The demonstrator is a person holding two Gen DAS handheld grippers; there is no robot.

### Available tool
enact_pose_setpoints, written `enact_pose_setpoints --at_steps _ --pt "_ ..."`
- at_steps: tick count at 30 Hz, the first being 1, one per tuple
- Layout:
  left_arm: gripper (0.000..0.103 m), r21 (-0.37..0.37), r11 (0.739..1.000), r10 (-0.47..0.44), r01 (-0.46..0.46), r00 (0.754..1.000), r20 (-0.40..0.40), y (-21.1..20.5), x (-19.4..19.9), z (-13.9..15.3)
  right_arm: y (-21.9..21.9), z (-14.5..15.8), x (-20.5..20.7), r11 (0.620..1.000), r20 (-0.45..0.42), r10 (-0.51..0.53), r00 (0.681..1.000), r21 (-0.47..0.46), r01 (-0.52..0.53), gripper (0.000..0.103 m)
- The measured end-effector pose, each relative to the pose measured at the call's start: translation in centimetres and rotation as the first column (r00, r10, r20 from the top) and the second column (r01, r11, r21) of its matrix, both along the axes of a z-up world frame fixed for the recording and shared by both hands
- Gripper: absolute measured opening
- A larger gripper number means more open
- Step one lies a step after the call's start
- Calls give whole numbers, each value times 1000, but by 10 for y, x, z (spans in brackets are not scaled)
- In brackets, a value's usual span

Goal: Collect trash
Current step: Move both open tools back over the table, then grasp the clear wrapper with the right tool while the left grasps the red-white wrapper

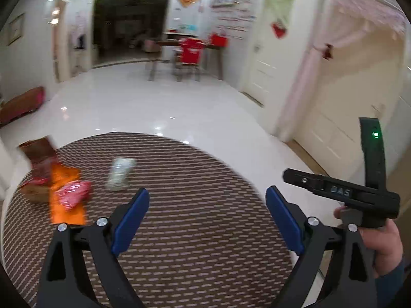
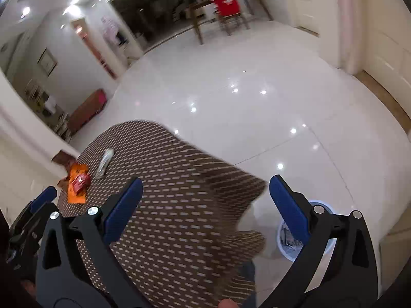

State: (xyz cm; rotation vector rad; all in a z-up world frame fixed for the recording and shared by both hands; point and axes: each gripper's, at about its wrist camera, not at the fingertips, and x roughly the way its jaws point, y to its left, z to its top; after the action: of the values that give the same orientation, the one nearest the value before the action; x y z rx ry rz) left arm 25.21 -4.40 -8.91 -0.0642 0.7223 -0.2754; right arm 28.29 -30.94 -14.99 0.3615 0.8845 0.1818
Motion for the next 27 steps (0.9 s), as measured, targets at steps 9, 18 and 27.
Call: enact_pose_setpoints --at_steps 9,18,27 --pt "90 71 985 160 -160 987 14 100 11 -13 113 -8 33 979 -29 193 981 -65 -194 97" --pt "90 310 947 89 -83 996 -7 122 57 -46 173 -20 49 955 -55 279 959 -86 -283 97" --pt "47 509 858 -38 72 996 -77 114 82 -85 203 -34 77 942 -68 315 947 -98 -320 97"
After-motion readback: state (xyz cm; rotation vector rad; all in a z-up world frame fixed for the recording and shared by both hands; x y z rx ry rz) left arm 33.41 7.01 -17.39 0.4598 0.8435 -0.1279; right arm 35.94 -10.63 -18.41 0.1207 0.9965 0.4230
